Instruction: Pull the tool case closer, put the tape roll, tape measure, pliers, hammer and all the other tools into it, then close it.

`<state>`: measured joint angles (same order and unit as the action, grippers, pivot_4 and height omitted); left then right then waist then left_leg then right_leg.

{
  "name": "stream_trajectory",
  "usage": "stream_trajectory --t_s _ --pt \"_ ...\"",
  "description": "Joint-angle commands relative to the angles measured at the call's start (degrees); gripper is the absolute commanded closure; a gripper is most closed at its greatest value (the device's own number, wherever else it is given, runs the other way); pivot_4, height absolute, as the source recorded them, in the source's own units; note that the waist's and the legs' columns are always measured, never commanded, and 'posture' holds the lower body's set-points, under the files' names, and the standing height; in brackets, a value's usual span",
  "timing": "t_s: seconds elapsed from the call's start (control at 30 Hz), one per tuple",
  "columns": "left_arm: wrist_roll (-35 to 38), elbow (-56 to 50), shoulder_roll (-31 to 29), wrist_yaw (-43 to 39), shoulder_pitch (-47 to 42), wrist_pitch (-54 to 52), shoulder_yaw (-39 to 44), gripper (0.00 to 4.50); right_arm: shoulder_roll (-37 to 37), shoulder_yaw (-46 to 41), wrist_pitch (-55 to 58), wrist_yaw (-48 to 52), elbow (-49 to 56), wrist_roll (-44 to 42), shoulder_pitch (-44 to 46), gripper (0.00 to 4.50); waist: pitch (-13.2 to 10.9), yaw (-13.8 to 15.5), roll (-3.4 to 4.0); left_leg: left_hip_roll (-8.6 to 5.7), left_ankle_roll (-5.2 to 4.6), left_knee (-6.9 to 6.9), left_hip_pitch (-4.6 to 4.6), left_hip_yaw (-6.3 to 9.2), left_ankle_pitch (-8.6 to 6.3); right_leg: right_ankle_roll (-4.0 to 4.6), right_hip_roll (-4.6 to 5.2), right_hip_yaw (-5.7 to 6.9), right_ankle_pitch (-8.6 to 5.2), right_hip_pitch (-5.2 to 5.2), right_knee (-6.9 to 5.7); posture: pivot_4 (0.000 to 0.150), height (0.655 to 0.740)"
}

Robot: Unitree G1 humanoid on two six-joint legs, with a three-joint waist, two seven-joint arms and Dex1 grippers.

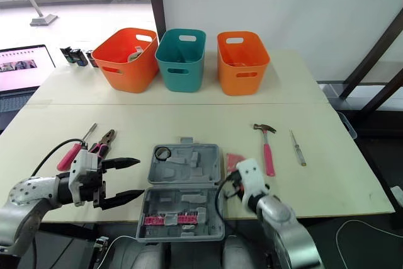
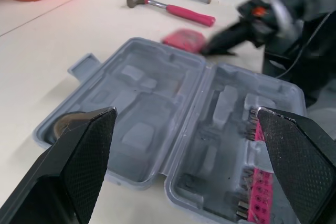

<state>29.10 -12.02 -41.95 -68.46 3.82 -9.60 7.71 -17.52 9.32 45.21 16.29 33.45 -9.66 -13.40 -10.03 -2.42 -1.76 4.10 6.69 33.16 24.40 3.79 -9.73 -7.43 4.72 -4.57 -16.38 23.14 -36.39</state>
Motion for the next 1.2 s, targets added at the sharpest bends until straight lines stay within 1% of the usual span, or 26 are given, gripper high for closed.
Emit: stream_trajectory --t_s 0.03,0.23,0.6,0.7,0.73,0.8,0.93,0.97,1.0,1.07,1.13,1.2 --pt "0.0 0.5 0.0 -0.8 -1.2 1.0 -0.2 0.0 -1.0 -0.7 3.8 -0.5 9.6 -1.7 -5.4 4.43 0.0 0.0 -0.05 0.0 0.01 0.01 0.0 0.0 0.0 0.03 0.0 0.0 0.02 -0.02 0.03 0.15 0.74" --pt "-0.2 1.5 0.1 -1.2 -2.3 1.2 -0.7 0.0 0.0 -2.4 7.1 -2.9 14.3 -2.2 -11.2 4.43 0.0 0.0 -0.05 0.0 0.02 0.03 0.01 -0.02 -0.01 0.09 0.01 -0.02 0.05 0.06 0.09 0.15 0.74" --pt "-0.5 2.1 0.4 -1.4 -3.3 1.5 -1.6 0.0 0.4 -2.4 9.2 -3.4 15.3 -3.5 -12.3 4.43 0.0 0.1 -0.06 0.0 0.02 0.01 0.03 -0.01 -0.01 0.1 0.01 -0.02 0.05 0.06 0.13 0.15 0.74" --pt "-0.5 2.2 0.5 -1.3 -3.6 1.5 -1.6 0.0 0.0 -2.9 9.5 -3.3 15.5 -3.6 -12.4 3.58 0.0 0.1 -0.06 0.0 0.02 0.01 0.04 -0.01 -0.01 0.1 0.01 -0.02 0.05 0.06 0.13 0.15 0.74" --pt "-0.5 2.2 0.6 -1.2 -3.7 1.5 -1.6 0.0 -0.2 -3.4 9.6 -3.1 15.8 -3.9 -12.6 3.12 0.0 0.1 -0.06 0.0 0.02 0.02 0.04 -0.01 -0.01 0.1 0.01 -0.02 0.05 0.07 0.13 0.15 0.74" --pt "-0.5 2.2 0.7 -1.1 -3.6 1.4 -1.6 0.0 -0.7 -4.9 10.1 -2.5 16.9 -4.7 -13.0 2.03 0.0 0.1 -0.06 0.0 0.02 0.02 0.04 -0.01 -0.01 0.1 0.01 -0.02 0.05 0.06 0.13 0.15 0.74" --pt "-0.7 2.2 0.8 -1.2 -3.4 1.5 -1.6 0.0 -1.8 -8.9 11.7 0.1 20.5 -8.2 -13.3 0.17 0.0 0.2 -0.06 0.0 0.02 0.01 0.04 -0.02 -0.01 0.1 0.01 -0.02 0.05 0.03 0.13 0.15 0.74" --pt "-0.7 2.1 0.8 -1.2 -3.3 1.5 -1.5 0.0 -2.4 -10.0 12.3 1.0 21.4 -9.2 -13.3 0.07 0.0 0.2 -0.06 0.0 0.02 0.01 0.04 -0.01 -0.01 0.1 0.01 -0.02 0.05 0.03 0.13 0.15 0.74" --pt "-0.7 2.0 0.8 -1.1 -3.3 1.4 -1.5 0.0 -3.3 -11.7 12.6 2.4 22.1 -10.5 -13.2 0.07 0.0 0.1 -0.06 0.0 0.02 0.02 0.04 -0.01 -0.01 0.1 0.01 -0.02 0.05 0.03 0.13 0.15 0.74" --pt "-0.6 1.8 1.0 -0.8 -3.3 1.2 -1.4 0.0 -8.8 -18.2 12.3 9.3 22.3 -15.1 -10.5 0.07 0.0 0.1 -0.05 0.0 0.01 0.03 0.04 -0.01 -0.01 0.1 0.01 -0.02 0.05 0.0 0.13 0.15 0.74" --pt "-0.6 1.7 1.1 -0.7 -3.3 1.1 -1.4 0.0 -16.9 -22.0 9.7 17.7 19.8 -17.9 -6.6 0.07 0.0 -0.1 -0.07 0.0 0.01 0.08 0.04 -0.05 -0.01 0.11 0.01 -0.06 0.06 -0.07 0.17 0.15 0.74" --pt "-0.5 1.6 1.0 -1.0 -3.0 1.1 -1.5 0.0 -25.8 -22.7 3.6 27.5 14.9 -18.2 -2.2 0.07 0.0 -0.1 -0.07 0.0 0.01 0.15 0.01 -0.09 -0.01 0.13 0.01 -0.09 0.08 -0.12 0.19 0.15 0.74"
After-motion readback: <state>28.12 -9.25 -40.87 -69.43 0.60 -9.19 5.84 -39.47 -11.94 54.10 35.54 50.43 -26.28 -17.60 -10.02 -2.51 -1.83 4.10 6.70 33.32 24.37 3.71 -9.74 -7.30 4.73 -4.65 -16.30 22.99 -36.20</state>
